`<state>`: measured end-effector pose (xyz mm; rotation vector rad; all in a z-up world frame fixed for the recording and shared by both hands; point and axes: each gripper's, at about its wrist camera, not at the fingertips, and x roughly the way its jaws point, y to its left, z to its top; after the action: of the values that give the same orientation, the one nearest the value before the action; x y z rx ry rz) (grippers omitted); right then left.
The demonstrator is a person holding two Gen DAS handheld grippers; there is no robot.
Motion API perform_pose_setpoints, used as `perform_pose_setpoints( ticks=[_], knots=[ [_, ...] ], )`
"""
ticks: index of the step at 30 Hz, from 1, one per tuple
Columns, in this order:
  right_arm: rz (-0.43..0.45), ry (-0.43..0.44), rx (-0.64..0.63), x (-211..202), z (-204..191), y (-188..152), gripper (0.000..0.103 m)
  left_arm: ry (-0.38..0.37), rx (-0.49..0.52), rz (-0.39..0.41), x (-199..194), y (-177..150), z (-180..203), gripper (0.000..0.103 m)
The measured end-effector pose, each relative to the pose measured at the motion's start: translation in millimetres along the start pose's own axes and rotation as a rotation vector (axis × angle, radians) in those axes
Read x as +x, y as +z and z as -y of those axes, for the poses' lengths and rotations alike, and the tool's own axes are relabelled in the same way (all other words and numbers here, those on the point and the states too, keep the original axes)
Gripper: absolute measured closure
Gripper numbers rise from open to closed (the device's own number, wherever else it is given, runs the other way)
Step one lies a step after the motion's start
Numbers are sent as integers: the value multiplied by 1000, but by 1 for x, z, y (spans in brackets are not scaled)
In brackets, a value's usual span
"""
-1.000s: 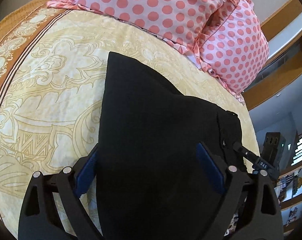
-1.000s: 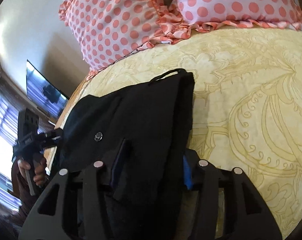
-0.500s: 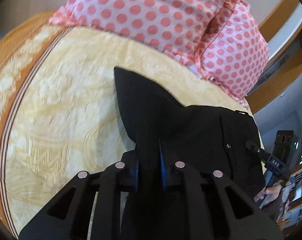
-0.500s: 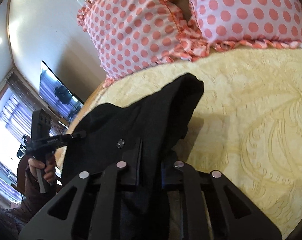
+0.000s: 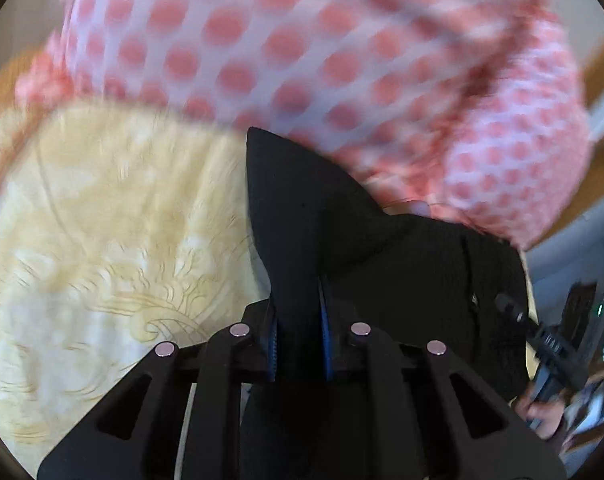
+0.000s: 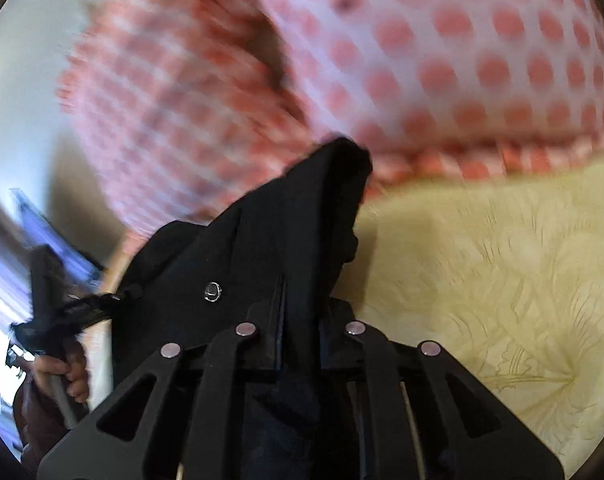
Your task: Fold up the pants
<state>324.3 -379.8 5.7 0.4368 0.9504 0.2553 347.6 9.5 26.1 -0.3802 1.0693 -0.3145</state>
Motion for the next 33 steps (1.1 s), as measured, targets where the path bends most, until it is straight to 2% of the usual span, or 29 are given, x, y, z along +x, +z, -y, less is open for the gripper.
perform_pose_setpoints(
  ticks=[1, 2, 4, 6, 7, 8, 9, 10, 11, 12, 14, 15, 16, 17, 18, 19, 20, 21, 22, 24, 26, 28, 29, 33],
  knots=[
    [1, -18, -3, 2, 1, -2, 79, 1, -8, 13, 5, -1, -3, 82],
    [2, -48, -9, 0, 0, -1, 60, 6, 3, 24, 4, -2, -2, 80],
    [30, -139, -27, -12, -2, 1, 34, 11, 19, 27, 0, -3, 0, 74],
    [110, -171, -61, -36, -6, -3, 28, 18, 9, 70, -18, -6, -2, 74],
    [158, -162, -84, -51, -10, -7, 22, 11, 13, 104, -30, -9, -2, 73],
    [184, -133, -100, -61, -15, -11, 12, 3, 24, 149, -44, -13, -1, 64],
    [193, -70, -120, -71, -21, -17, 9, -5, 35, 181, -56, -18, 3, 53],
    [180, 9, -136, -76, -28, -22, 8, -25, 49, 214, -68, -27, 8, 18],
    [157, 65, -143, -77, -33, -26, 7, -46, 63, 231, -75, -35, 13, 7],
    [113, 137, -142, -74, -39, -33, 8, -93, 103, 240, -82, -47, 23, 7],
    [37, 248, -92, -62, -39, -42, 8, -171, 153, 197, -82, -64, 40, 7],
    [3, 274, -50, -54, -36, -44, 8, -211, 168, 159, -78, -73, 48, 7],
    [-38, 258, 19, -43, -26, -47, 6, -227, 180, 116, -70, -78, 53, 6],
    [-60, 255, 76, -36, -15, -48, 6, -222, 184, 79, -61, -81, 55, 6],
    [-50, 297, 131, -31, -3, -49, 6, -169, 173, 8, -40, -82, 55, 6],
    [-30, 332, 163, -33, 4, -50, 7, -153, 166, -20, -29, -82, 53, 7],
    [-34, 363, 207, -33, 10, -49, 7, -159, 178, 2, -26, -83, 52, 7],
    [-37, 365, 219, -35, 11, -48, 7, -134, 196, 17, -24, -82, 55, 7],
    [-32, 339, 215, -39, 8, -49, 7, -124, 194, 11, -24, -81, 58, 7],
    [19, 205, 142, -59, -6, -57, 5, -98, 186, 43, -38, -88, 62, 7],
    [66, 84, 39, -77, -24, -72, 2, -48, 225, 91, -58, -101, 65, 6],
    [98, -42, -53, -90, -41, -99, 2, 61, 294, 156, -81, -125, 69, 1],
    [100, -73, -85, -92, -43, -110, 2, 124, 319, 190, -92, -143, 69, 1],
    [76, -246, -240, -81, -65, -166, 2, 249, 326, 258, -112, -194, 53, 1]
  ],
)
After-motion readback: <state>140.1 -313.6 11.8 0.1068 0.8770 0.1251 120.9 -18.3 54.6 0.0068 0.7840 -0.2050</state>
